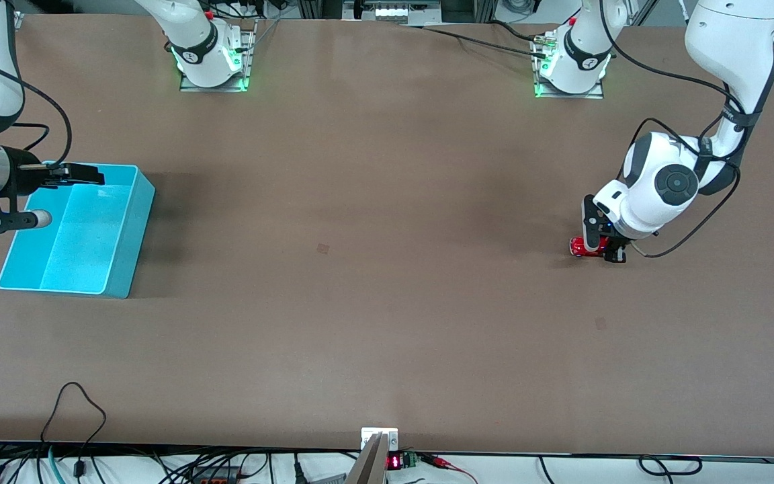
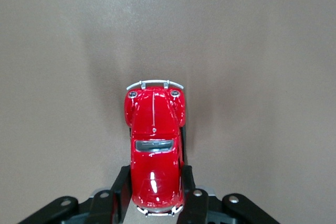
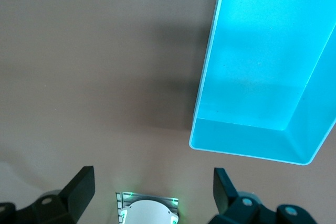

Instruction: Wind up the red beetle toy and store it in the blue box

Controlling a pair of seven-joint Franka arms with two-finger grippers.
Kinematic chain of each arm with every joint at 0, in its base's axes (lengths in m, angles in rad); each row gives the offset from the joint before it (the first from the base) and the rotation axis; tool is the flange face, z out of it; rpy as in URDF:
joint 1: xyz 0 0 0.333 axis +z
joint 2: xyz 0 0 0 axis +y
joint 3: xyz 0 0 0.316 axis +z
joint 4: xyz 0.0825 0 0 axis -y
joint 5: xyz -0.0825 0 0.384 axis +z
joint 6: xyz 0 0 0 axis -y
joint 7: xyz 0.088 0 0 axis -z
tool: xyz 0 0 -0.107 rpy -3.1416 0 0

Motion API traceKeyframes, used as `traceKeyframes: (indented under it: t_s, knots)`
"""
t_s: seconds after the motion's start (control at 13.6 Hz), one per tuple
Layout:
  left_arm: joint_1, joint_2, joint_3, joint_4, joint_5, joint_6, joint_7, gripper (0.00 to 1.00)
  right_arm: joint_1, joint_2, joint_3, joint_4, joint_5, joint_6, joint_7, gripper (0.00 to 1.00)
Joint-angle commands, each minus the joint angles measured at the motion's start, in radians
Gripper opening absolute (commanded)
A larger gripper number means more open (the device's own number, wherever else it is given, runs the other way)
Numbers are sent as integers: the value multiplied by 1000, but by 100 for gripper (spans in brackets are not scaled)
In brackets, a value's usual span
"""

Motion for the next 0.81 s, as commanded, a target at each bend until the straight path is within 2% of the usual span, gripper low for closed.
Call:
traceKeyframes:
  t_s: [0.0, 0.22, 0.73]
  knots:
    - [37, 22, 1, 4, 18, -8, 37, 23, -4, -3, 7, 15, 6, -20, -10, 100]
    - [83, 28, 0, 11, 18, -8, 156, 23, -3, -3, 6, 15, 6, -19, -10, 100]
    - [232, 100, 4, 45, 16, -8, 259, 24, -4, -3, 7, 16, 8, -20, -12, 100]
